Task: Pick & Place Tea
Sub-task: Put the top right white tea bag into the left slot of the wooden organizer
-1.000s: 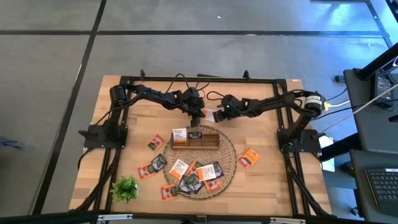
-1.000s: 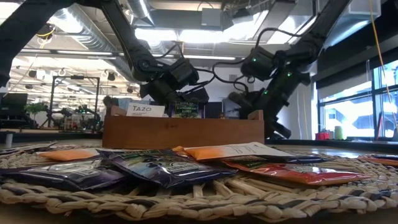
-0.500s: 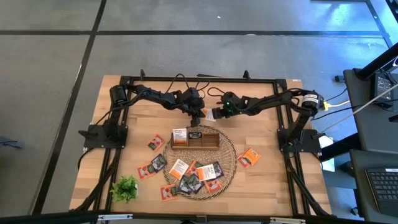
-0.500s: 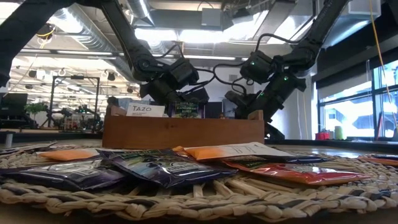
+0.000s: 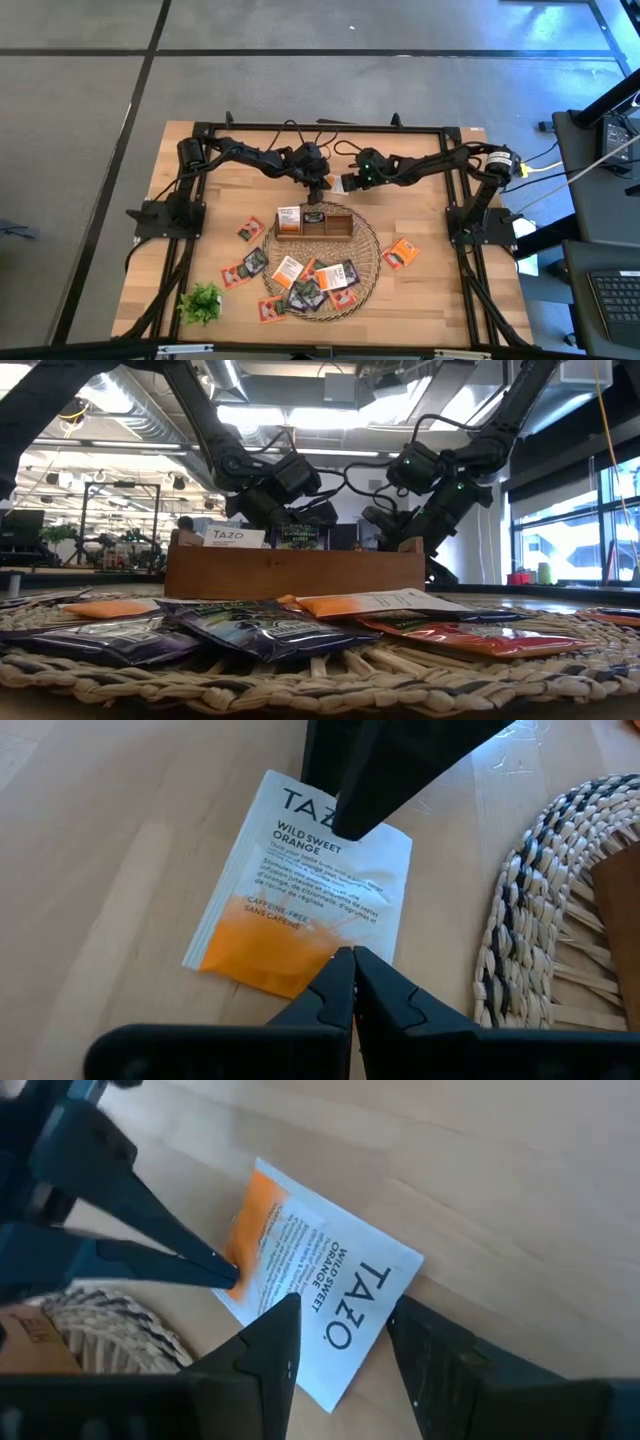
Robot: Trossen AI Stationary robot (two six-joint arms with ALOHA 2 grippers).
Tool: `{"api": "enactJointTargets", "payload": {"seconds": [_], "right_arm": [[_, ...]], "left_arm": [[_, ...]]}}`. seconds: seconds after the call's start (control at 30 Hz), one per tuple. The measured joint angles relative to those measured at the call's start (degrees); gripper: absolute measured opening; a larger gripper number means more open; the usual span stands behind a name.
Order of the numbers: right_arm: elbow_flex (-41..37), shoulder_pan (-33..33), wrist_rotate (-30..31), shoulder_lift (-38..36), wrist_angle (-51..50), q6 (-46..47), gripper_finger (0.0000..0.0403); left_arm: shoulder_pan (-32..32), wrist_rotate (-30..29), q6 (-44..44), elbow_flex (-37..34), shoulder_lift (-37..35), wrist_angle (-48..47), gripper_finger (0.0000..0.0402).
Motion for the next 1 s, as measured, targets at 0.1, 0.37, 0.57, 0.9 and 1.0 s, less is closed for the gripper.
{"api": "enactJointTargets", "payload": {"seconds": [0.1, 0.37, 0.57, 0.9, 1.0], "right_arm": [[-0.01, 0.02, 0.52, 0.0, 0.07, -1.4, 0.016], [-0.06, -0.06, -1.85, 0.14, 1.93, -5.73, 0.016], [-0.08, -0.08, -3.32, 0.24, 2.69, -11.67, 0.016], [-0.08, -0.07, -3.67, 0.22, 2.52, -11.55, 0.016], [0.02, -0.04, -3.78, 0.13, 1.66, -12.73, 0.016]], "left_arm": [[0.0, 0.02, -0.04, 0.0, 0.0, -0.05, 0.0002], [-0.02, 0.0, -2.27, 0.0, 0.0, 0.63, 0.0002], [-0.07, -0.02, -2.56, 0.0, 0.02, 0.89, 0.0002], [-0.17, -0.33, -2.56, 0.0, 0.02, 0.96, 0.0002], [-0.17, -0.37, -2.56, 0.0, 0.02, 0.96, 0.0002]]}}
